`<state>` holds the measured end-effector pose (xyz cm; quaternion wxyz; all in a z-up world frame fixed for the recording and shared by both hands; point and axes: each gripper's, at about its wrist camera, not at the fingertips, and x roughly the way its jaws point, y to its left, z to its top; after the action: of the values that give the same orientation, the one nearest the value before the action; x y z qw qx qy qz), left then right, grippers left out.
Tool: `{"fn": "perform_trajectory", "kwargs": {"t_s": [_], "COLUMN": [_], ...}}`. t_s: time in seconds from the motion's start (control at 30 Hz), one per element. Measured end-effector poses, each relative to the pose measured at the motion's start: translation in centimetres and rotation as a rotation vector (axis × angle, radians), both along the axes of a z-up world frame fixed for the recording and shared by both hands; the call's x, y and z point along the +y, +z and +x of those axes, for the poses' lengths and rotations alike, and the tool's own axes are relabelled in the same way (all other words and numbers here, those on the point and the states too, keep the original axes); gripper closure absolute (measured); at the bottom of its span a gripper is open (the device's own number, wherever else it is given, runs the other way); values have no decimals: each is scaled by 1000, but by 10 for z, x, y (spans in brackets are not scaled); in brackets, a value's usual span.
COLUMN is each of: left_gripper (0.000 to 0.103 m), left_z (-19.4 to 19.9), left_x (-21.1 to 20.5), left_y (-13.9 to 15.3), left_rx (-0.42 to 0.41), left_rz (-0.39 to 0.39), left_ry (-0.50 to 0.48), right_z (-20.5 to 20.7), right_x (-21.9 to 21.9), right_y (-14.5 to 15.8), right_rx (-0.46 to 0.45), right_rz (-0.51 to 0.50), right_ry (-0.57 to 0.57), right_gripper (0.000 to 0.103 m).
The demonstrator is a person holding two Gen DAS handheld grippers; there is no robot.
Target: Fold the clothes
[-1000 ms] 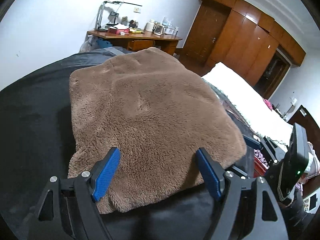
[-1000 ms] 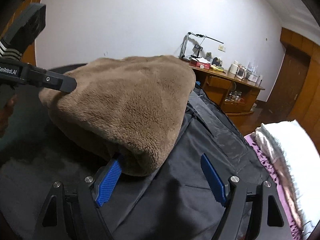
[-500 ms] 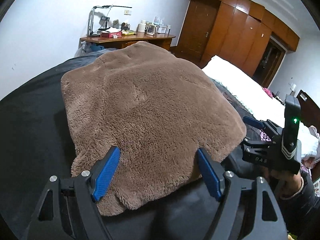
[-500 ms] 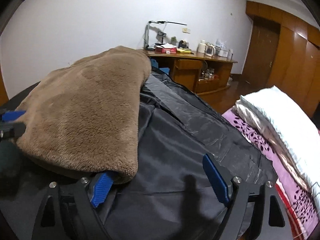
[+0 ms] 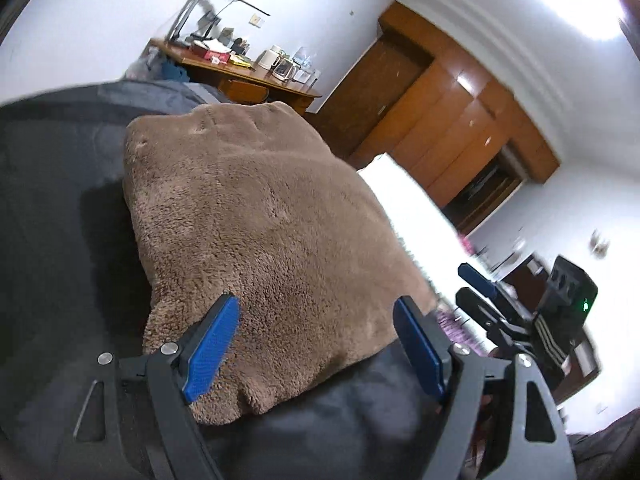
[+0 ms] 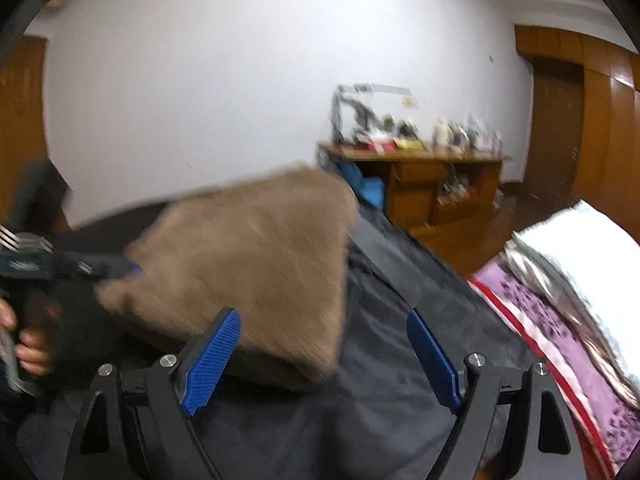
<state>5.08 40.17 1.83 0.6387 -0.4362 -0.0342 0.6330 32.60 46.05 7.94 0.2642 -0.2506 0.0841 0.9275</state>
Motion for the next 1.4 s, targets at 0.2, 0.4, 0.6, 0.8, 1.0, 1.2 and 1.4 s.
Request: {"fn": "perform_trajectory", "kwargs": {"t_s": [0.2, 0.4, 0.6, 0.8, 1.0, 1.2, 1.4], "left_gripper": [20, 20, 19, 18, 0, 0, 0], "left_z": [3, 4, 7, 20, 54, 88, 101], "left_x": [1, 4, 4, 5, 1, -8, -14], "left_y": [-2, -6, -6, 4, 13, 11, -8], "left_rx": [0, 4, 6, 85, 293, 434, 442], "left_rz": [14, 21, 19, -39, -162, -252, -330], "left_ry": [-7, -19, -23, 6, 92, 157, 173], "right_z": [-48, -85, -86, -69, -50, -36, -22], "right_x": [-7, 8, 17, 38, 13, -10, -29], "right_y": [-2, -36, -48, -59, -39, -38, -56], "right_rx": [-23, -130, -139, -58, -60, -110, -139], "right_rz": [31, -27, -99, -321, -222, -215, -219], "right_ry": [59, 39, 29, 12, -7, 22, 34], "right_gripper": [15, 12, 5, 1, 1, 1, 1]}}
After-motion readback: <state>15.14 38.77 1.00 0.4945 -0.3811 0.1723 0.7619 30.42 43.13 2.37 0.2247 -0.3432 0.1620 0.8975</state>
